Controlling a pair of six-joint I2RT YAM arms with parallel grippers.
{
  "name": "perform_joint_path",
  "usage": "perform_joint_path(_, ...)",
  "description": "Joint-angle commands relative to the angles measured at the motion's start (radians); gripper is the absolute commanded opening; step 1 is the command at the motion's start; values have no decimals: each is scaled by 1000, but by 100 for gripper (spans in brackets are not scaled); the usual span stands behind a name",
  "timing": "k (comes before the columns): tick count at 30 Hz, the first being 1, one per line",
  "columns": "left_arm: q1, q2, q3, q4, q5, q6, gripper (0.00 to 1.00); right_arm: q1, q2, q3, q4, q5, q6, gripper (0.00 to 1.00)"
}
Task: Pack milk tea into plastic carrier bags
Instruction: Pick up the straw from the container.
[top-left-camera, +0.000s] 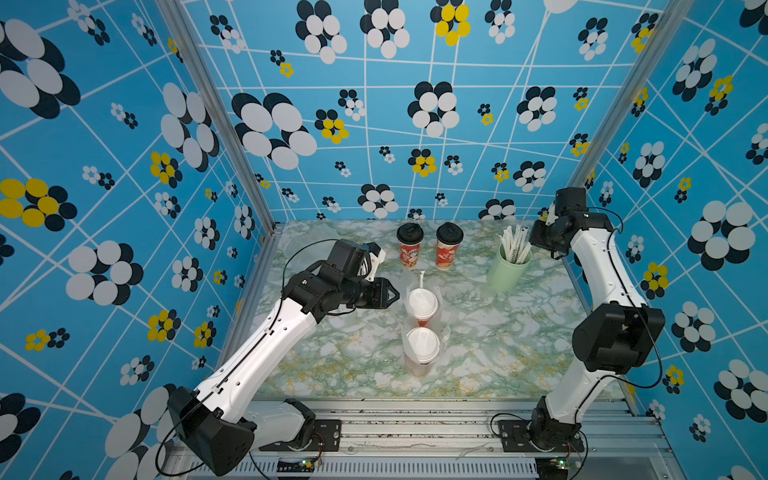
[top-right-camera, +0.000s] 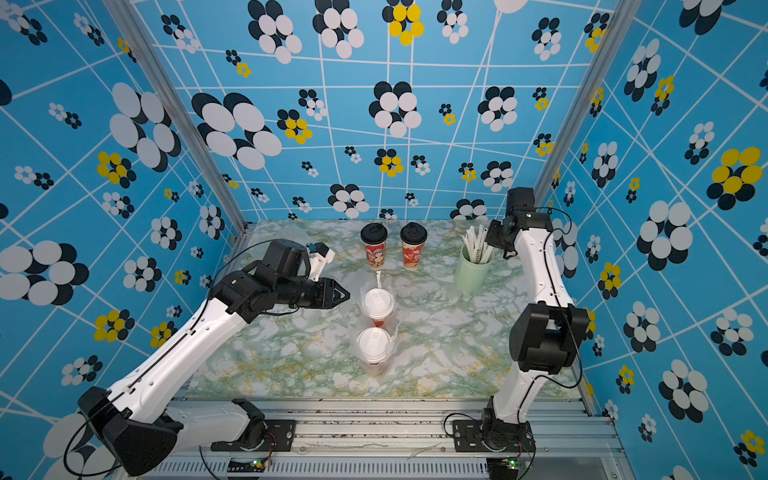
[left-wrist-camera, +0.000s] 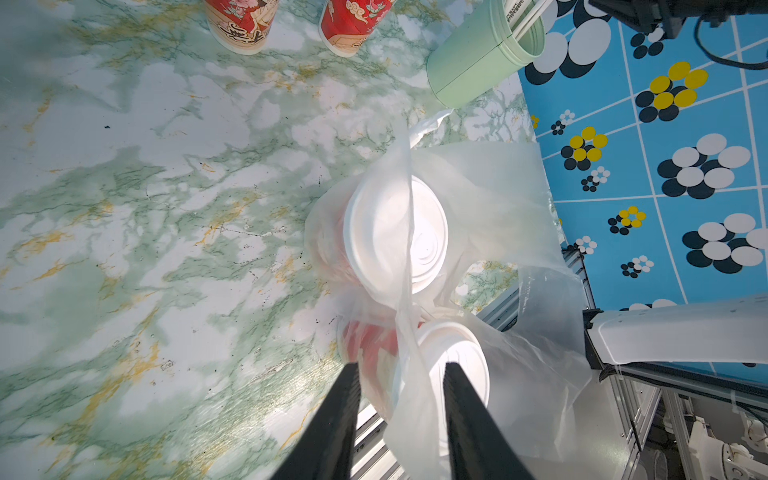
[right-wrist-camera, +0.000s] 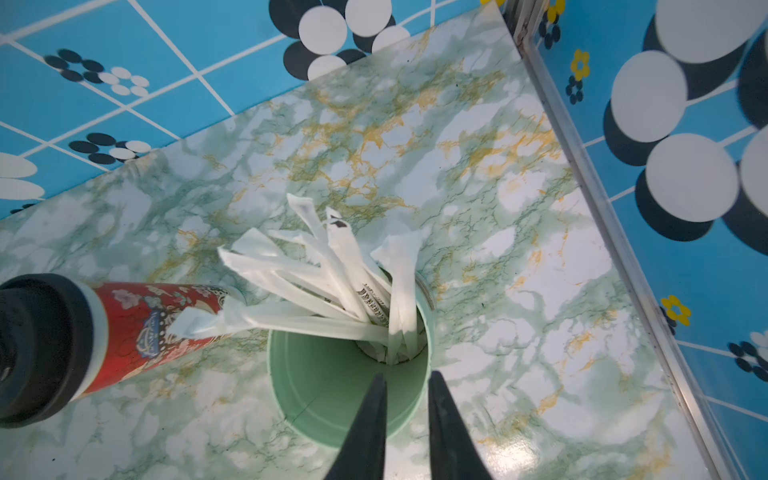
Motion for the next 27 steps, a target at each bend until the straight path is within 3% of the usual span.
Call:
perform_joint_path(1, 8, -14, -7, 5, 7, 3, 38, 0, 30, 51, 12, -26, -1, 22)
perform_joint_path(9, 9, 2, -5, 7, 9, 5, 38, 0, 115, 141, -5, -105, -4, 18)
perform_joint_path(21, 20, 20, 7, 4, 12, 12, 38, 0, 239, 273, -51, -75, -17, 22)
perform_joint_path(27, 24, 19, 1, 5, 12, 11, 38, 0, 265, 290, -49, -70, -28, 15)
